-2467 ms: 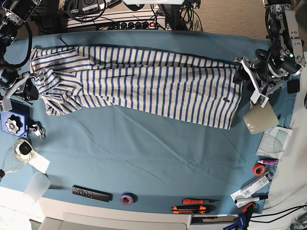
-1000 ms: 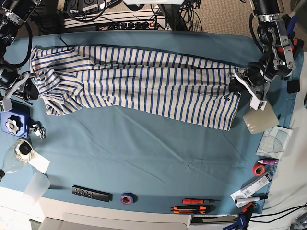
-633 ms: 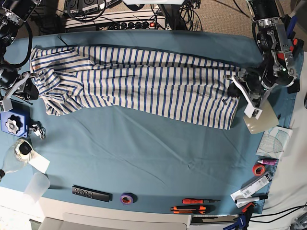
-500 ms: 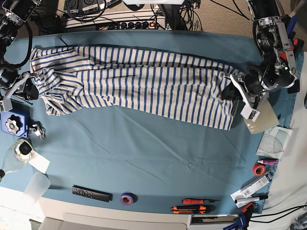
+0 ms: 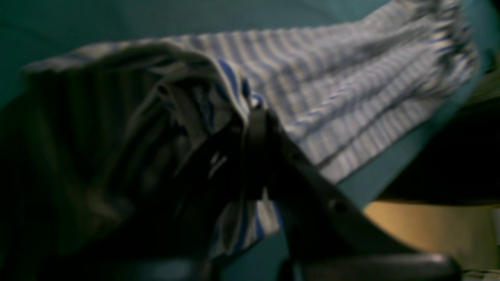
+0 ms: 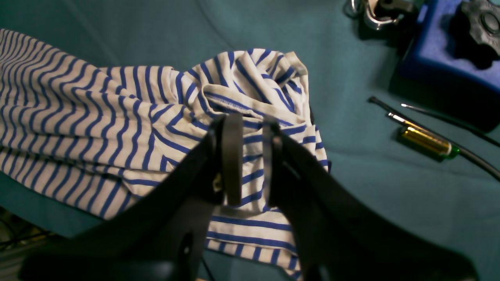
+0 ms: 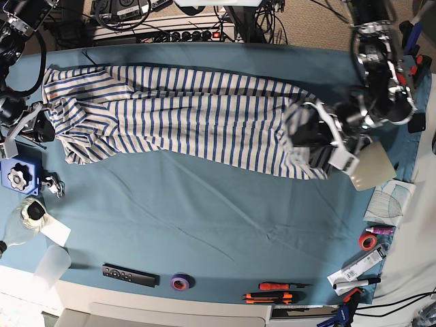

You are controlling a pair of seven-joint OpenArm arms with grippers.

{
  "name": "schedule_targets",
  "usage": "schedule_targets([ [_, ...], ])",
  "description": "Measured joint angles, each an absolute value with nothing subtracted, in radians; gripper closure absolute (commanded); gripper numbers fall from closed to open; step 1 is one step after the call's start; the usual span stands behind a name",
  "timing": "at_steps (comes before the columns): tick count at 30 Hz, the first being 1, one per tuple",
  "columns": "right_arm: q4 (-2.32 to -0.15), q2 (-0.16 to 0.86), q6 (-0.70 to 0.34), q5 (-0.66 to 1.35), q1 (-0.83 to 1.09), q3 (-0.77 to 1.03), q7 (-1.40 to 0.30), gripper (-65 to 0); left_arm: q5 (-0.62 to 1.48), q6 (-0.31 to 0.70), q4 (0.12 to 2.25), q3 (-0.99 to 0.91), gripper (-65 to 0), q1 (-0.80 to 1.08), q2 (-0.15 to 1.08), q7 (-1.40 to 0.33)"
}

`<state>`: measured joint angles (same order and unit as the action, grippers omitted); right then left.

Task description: Fold the T-shirt properly

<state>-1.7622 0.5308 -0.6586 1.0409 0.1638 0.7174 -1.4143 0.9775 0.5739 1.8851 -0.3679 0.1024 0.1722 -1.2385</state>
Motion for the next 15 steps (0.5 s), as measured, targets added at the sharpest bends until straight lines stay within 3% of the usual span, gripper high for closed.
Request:
schedule_targets([
  [6,-1.760,0.459,-0.663,0.927,0.164,0.718,-1.414,-9.7,0.980,0.582,1.885,-0.232,0.0,0.102,0.113,-1.241],
  [15,-1.760,0.440,-0.659,0.913,0.164,0.718,-1.414,-9.7,0.764,0.543,1.916,0.087,0.0,0.089,0.084,-1.176],
])
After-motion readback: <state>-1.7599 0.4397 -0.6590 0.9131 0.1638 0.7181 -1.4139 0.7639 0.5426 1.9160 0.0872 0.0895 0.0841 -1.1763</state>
